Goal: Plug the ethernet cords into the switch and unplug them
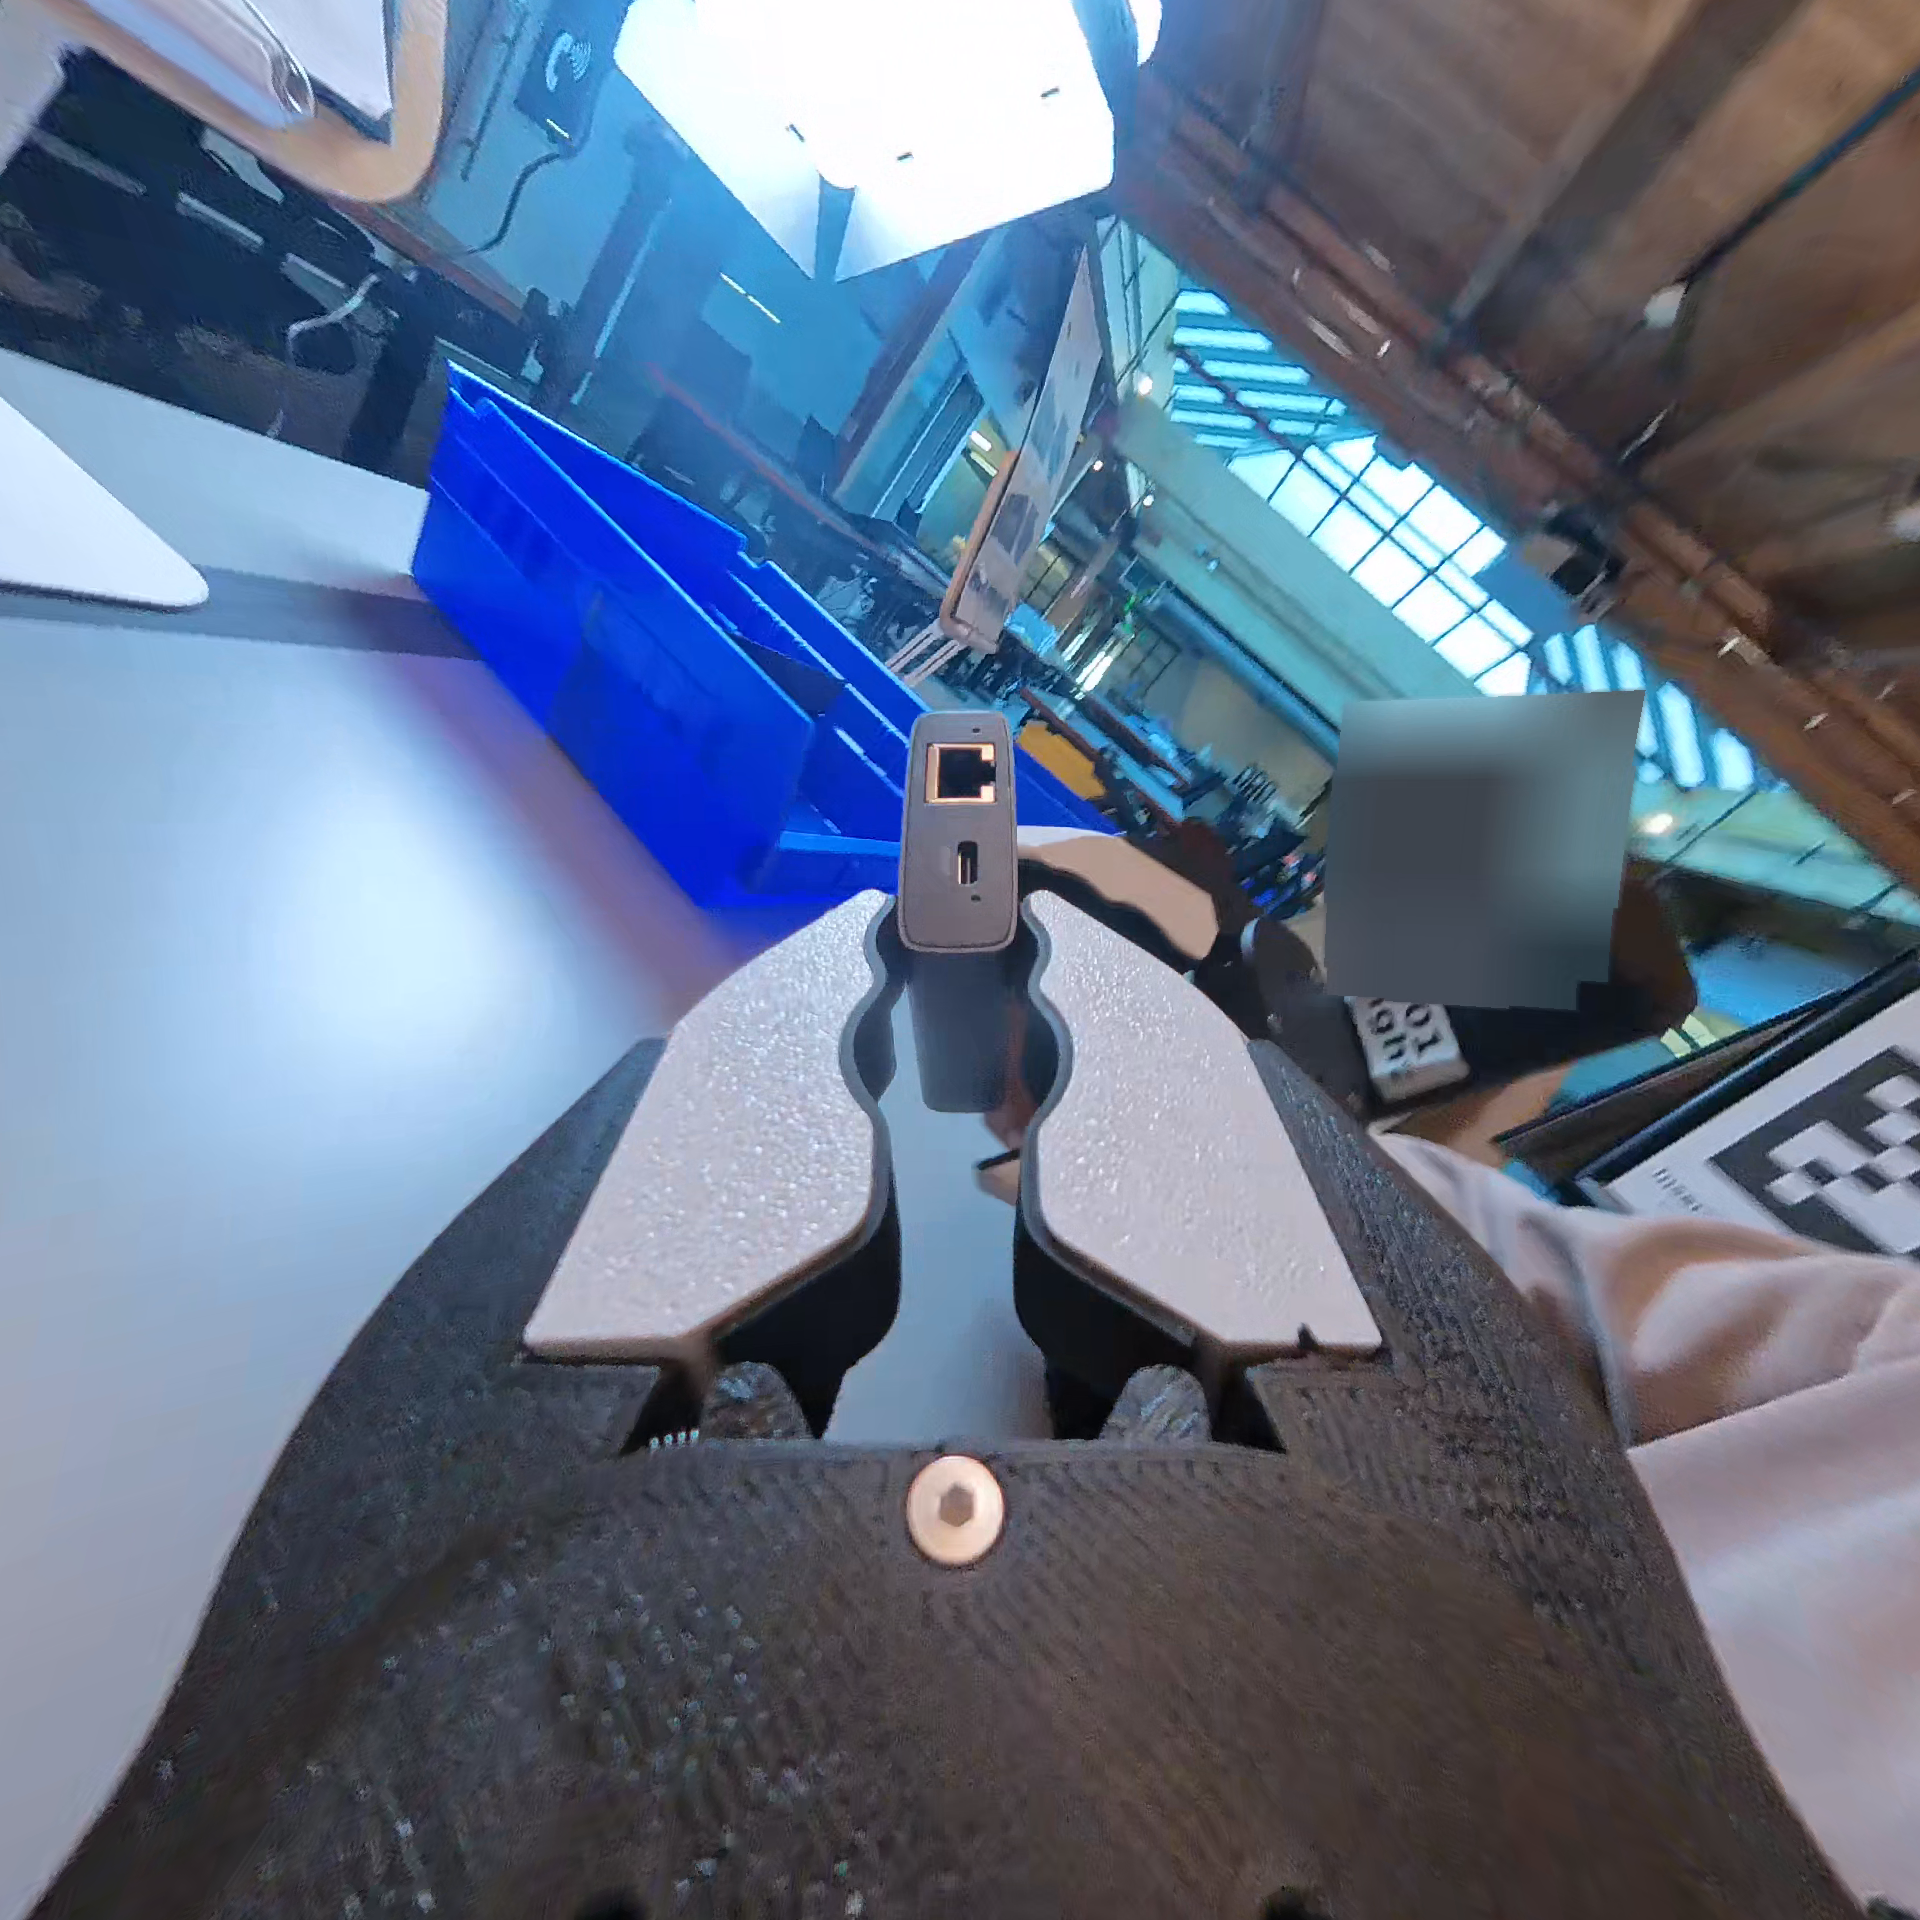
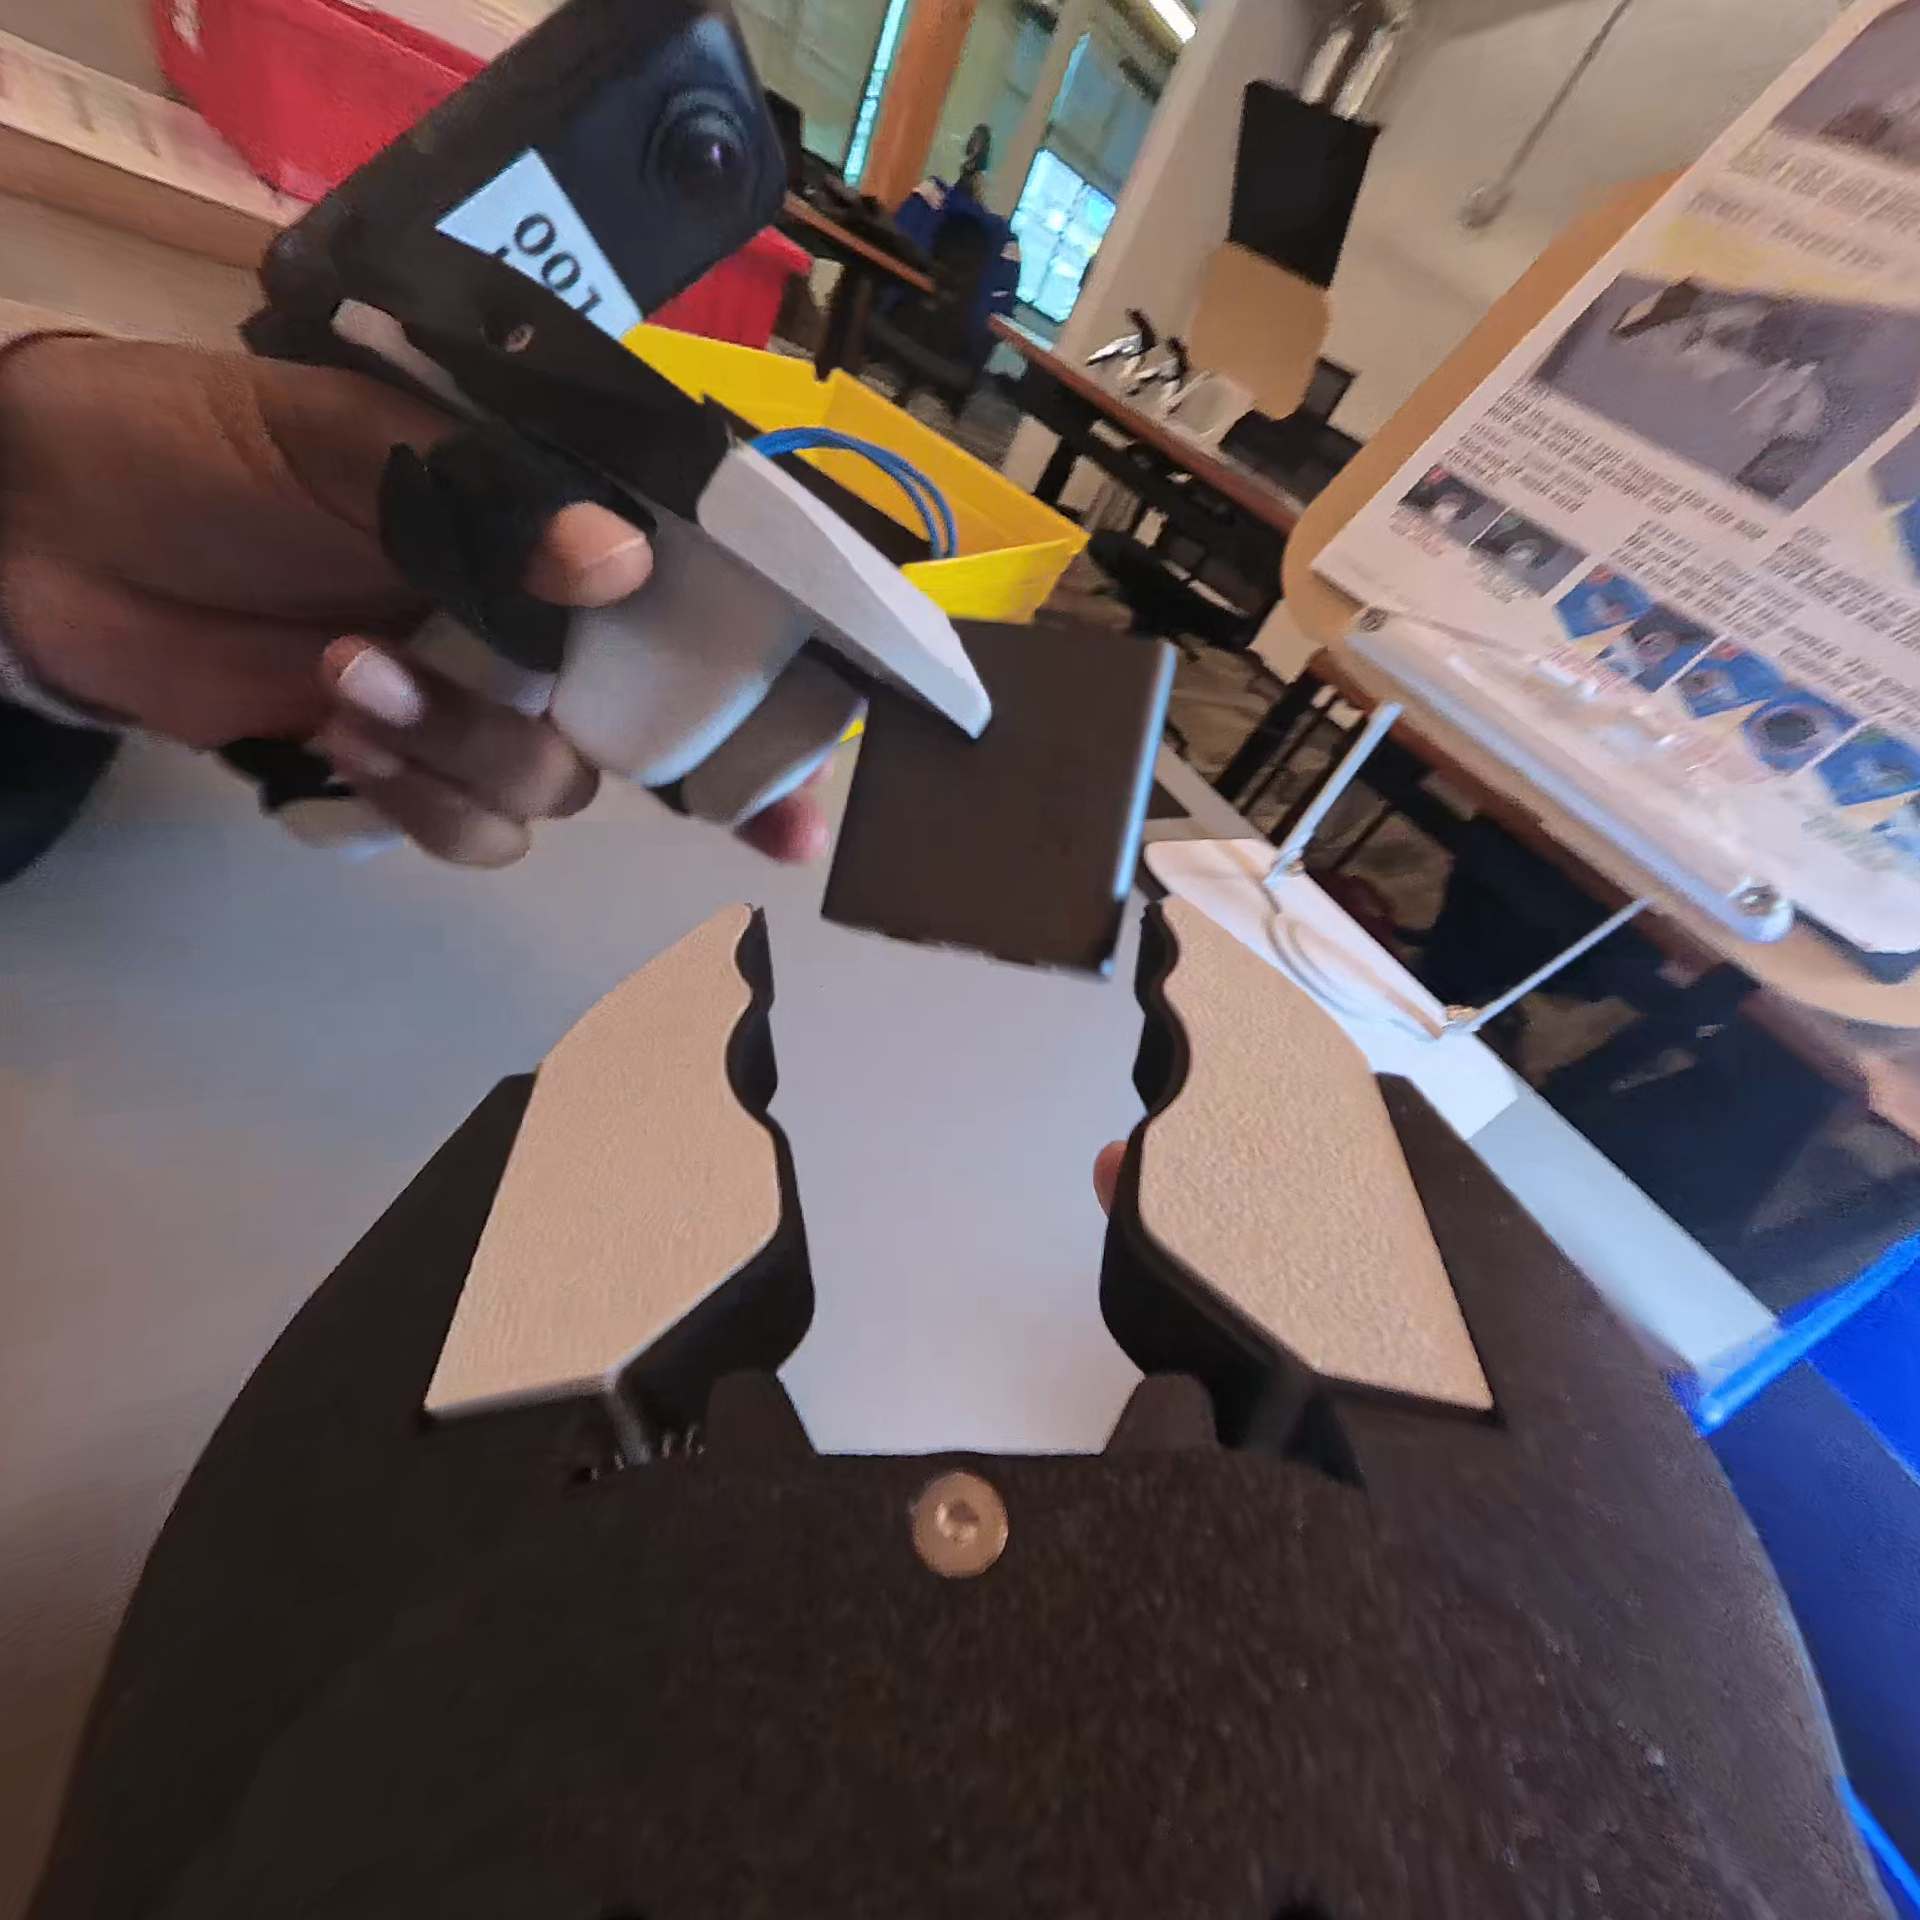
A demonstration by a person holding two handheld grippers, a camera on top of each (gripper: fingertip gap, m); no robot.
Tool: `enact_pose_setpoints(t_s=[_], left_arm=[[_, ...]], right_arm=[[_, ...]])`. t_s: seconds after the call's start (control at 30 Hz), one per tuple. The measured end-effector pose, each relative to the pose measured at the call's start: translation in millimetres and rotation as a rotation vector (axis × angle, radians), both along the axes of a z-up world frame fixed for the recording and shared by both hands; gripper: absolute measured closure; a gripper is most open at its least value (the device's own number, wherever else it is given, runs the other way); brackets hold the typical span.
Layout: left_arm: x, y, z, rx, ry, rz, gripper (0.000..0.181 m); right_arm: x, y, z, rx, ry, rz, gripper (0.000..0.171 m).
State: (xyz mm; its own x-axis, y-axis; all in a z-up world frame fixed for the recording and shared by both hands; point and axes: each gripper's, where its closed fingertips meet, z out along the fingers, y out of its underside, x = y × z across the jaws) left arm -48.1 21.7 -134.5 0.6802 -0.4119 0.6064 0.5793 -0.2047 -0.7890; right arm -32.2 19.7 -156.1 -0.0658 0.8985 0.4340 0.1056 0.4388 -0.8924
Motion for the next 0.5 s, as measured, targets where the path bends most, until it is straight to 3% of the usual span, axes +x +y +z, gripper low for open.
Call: enact_pose_setpoints(t_s=[0.1, 0.27, 0.5], left_arm=[[9, 0, 4, -0.009, -0.108, -0.003, 0.161], [15, -2, 5, -0.011, -0.139, -0.044, 0.161], [31, -10, 5, 0.134, 0.248, -0.136, 0.145]], right_arm=[[-7, 3, 4, 0.057, 0.022, -0.078, 0.106], [-3, 2, 7, 0.006, 0.004, -0.034, 0.107], [9, -1, 4, -0.426, -0.099, 0.211, 0.107]])
